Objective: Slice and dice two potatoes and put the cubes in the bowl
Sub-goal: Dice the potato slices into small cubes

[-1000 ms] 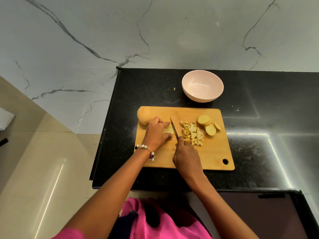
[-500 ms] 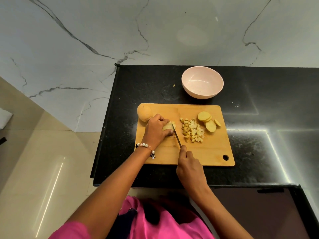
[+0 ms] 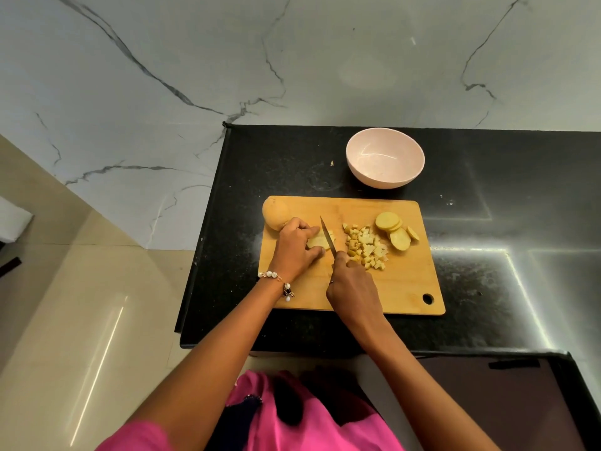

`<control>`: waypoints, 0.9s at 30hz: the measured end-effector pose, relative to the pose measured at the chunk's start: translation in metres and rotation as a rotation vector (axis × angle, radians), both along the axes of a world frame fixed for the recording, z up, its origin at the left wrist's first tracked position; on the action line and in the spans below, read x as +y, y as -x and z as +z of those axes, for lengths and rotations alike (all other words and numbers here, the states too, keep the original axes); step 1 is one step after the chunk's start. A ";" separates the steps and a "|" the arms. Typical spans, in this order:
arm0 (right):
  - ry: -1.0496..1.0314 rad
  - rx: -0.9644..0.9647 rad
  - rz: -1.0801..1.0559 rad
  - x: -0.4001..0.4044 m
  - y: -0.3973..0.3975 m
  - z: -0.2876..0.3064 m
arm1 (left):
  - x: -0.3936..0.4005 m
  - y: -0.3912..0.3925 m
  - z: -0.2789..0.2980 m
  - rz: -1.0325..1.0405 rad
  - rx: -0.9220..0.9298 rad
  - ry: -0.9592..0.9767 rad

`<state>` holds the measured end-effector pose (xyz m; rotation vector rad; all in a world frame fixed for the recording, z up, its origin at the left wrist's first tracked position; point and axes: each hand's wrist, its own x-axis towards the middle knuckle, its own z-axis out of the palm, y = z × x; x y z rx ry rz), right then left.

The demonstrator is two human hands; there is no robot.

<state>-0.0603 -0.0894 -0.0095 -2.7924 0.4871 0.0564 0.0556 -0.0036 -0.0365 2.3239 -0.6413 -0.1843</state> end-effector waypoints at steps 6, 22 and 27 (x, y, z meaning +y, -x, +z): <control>0.008 0.001 0.003 0.005 0.002 0.001 | 0.000 -0.001 -0.003 0.004 -0.013 -0.006; 0.187 0.087 0.065 0.015 0.043 -0.010 | 0.000 0.001 -0.008 0.042 -0.020 0.064; 0.023 0.064 0.018 0.007 0.042 0.000 | 0.003 0.002 -0.007 0.015 -0.001 0.076</control>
